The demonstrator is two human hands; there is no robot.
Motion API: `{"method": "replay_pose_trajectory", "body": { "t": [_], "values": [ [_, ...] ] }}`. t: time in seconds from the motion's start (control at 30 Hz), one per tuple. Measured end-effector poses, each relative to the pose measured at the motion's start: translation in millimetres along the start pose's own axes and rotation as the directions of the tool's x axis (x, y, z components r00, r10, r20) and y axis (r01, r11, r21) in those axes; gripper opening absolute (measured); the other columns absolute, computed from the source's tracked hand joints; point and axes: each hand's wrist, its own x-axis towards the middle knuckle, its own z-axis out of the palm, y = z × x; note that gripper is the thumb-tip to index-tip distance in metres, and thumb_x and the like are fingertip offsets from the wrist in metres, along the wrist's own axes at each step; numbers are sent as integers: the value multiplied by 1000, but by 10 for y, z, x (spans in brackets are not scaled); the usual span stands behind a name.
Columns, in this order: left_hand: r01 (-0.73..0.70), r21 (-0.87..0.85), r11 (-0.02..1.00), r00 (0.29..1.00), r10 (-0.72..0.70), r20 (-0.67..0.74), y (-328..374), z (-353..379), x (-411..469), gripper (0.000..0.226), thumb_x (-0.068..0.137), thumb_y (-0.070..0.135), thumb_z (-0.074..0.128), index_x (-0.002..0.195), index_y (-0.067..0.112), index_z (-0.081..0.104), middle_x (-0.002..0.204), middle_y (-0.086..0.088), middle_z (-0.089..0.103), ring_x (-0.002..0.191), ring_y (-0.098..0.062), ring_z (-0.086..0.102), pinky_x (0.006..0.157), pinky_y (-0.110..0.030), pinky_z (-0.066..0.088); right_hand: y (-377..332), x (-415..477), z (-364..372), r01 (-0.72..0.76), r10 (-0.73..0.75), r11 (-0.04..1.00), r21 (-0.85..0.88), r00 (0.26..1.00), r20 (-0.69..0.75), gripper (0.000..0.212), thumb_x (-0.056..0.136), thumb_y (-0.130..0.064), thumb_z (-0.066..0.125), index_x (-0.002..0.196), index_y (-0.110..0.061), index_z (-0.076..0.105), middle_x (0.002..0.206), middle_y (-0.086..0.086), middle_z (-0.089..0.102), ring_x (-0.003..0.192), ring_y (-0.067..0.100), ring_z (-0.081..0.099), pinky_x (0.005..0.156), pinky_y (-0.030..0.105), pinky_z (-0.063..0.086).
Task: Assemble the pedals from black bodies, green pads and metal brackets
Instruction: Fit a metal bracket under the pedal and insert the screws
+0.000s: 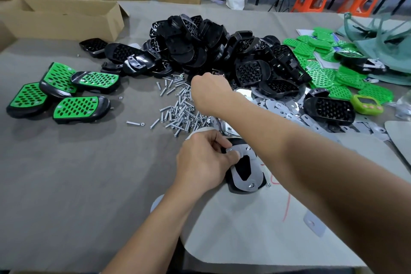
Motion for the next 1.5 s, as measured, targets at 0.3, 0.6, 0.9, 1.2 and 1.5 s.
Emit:
{"method": "replay_pose_trajectory", "body": {
  "t": [0.3,0.6,0.9,1.2,1.5],
  "values": [
    [9,-18,1000,1000,-9,-5,-19,3,3,22,65,36,87,65,32,66,49,19,53,50,-8,49,58,-26,34,85,17,-33,-90,75,988,129,991,112,32,84,-9,67,69,-12,39,77,6,45,78,29,49,65,36,42],
    [21,27,999,1000,-21,2,-3,-11,20,24,65,40,88,67,33,65,51,22,56,49,-2,50,57,-26,35,160,-161,30,-80,97,993,89,975,-201,22,80,-4,59,93,-17,71,88,3,64,94,30,59,78,35,37],
    [7,-21,1000,1000,-7,12,13,-7,-2,30,55,49,77,82,52,65,51,19,58,49,-8,51,58,-27,38,55,-44,119,-53,61,977,208,998,-35,45,87,-11,67,60,-13,32,59,5,33,64,28,42,58,32,33],
    [-8,-24,1000,1000,8,12,-36,19,10,28,54,49,75,80,54,64,46,19,51,45,-5,45,57,-27,34,83,-249,-97,-141,216,850,507,972,-92,9,84,-21,73,75,-19,74,75,5,69,70,21,63,65,30,53],
    [-102,11,995,995,102,2,-84,29,77,23,57,39,74,78,41,66,47,16,49,46,-5,42,56,-26,34,761,-1900,-199,-278,228,904,323,956,185,15,80,-27,79,66,-30,74,53,-15,63,55,1,57,47,11,39]
  ]
}}
